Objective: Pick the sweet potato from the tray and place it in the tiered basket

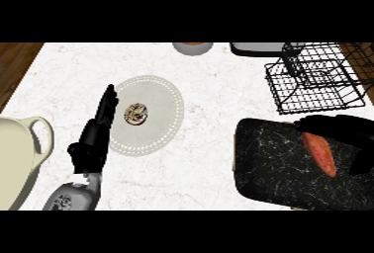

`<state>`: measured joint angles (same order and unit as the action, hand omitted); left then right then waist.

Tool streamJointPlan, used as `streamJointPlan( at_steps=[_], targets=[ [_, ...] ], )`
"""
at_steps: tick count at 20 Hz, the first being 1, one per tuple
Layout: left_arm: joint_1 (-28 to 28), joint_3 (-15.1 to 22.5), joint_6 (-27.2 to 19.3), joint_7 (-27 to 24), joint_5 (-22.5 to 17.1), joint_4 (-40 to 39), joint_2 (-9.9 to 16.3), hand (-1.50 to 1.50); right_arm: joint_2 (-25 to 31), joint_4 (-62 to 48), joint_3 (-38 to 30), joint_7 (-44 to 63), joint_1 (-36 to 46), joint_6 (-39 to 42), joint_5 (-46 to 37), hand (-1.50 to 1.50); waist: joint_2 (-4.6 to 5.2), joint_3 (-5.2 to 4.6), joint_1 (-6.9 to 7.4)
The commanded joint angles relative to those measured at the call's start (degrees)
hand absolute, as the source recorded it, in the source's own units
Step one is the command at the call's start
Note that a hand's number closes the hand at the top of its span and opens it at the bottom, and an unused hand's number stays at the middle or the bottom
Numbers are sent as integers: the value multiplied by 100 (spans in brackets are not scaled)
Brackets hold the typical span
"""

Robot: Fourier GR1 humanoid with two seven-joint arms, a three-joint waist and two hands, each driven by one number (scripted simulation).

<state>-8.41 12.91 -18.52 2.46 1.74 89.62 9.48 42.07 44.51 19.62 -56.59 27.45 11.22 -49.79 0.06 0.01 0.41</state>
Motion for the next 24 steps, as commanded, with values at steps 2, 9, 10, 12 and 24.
streamJointPlan(
  at_steps=[2, 9, 10, 12, 24],
  targets=[
    [130, -163, 197, -287, -100, -99, -6, 0, -191, -450, -81, -686, -178, -59, 12, -150, 6, 1, 1],
    [-217, -162, 151, 91, 86, -128, -171, 0, -390, -27, -421, -682, -161, -1046, 41, 150, 1, 2, -24],
    [144, -120, 166, 7, 69, 92, -132, 0, -635, -524, -456, -823, -270, -1541, -25, 150, 13, 7, 37],
    [-66, -254, 139, -362, 157, -506, -241, 0, -682, 377, -411, 628, -357, -947, -196, 150, -14, -6, -76],
    [-38, -409, 186, -31, 48, -203, -3, 0, -1801, 1281, -426, 6464, -373, -517, -1358, 150, -91, -24, -265]
  ],
)
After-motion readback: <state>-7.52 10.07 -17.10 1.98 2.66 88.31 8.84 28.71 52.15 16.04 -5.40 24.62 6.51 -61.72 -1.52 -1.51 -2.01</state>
